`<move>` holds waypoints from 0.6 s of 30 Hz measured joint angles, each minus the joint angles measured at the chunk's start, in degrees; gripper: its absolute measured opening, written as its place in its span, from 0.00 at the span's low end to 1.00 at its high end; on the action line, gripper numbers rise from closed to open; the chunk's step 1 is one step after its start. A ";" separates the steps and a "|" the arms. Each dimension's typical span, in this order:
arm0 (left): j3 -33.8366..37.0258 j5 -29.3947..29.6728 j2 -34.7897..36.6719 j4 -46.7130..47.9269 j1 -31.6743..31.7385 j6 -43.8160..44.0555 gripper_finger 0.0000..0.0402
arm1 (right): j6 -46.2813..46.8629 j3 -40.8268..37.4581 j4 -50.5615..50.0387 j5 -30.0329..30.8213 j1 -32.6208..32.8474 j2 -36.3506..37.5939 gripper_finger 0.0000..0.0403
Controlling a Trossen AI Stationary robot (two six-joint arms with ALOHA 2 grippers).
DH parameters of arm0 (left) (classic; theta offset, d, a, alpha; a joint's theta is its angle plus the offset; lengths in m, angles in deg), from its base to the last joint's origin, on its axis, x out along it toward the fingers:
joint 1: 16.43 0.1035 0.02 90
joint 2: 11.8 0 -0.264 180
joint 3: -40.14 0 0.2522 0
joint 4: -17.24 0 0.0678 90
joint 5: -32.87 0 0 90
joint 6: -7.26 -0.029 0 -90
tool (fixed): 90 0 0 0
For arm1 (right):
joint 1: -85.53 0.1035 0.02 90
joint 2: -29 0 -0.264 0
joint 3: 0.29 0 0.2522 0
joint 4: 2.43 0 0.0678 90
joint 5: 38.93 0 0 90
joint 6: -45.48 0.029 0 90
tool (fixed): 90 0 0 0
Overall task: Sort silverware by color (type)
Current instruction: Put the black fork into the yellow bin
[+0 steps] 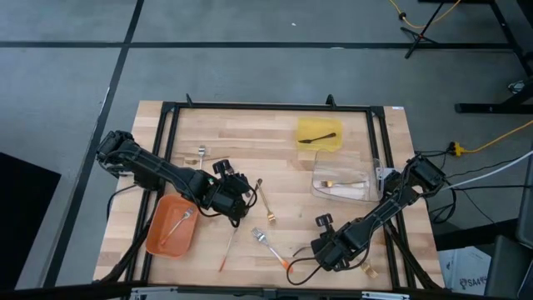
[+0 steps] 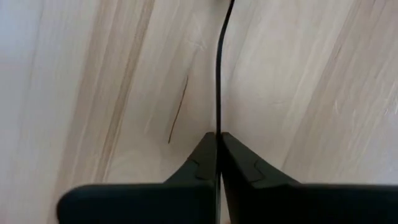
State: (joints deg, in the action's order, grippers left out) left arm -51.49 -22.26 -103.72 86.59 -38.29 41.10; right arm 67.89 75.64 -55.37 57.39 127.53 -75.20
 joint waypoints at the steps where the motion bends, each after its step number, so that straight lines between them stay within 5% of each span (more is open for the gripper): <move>1: 0.00 -0.02 0.00 -0.02 0.00 0.01 0.18 | 0.13 0.00 0.02 0.02 0.00 0.00 0.02; 18: 0.00 0.01 0.00 -0.02 -0.02 0.05 0.18 | 0.28 4.07 -3.90 0.21 -0.02 -0.11 0.01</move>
State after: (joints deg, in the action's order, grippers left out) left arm -51.49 -22.25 -103.72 86.58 -38.32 41.15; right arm 68.17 79.71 -59.27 57.61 127.51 -75.31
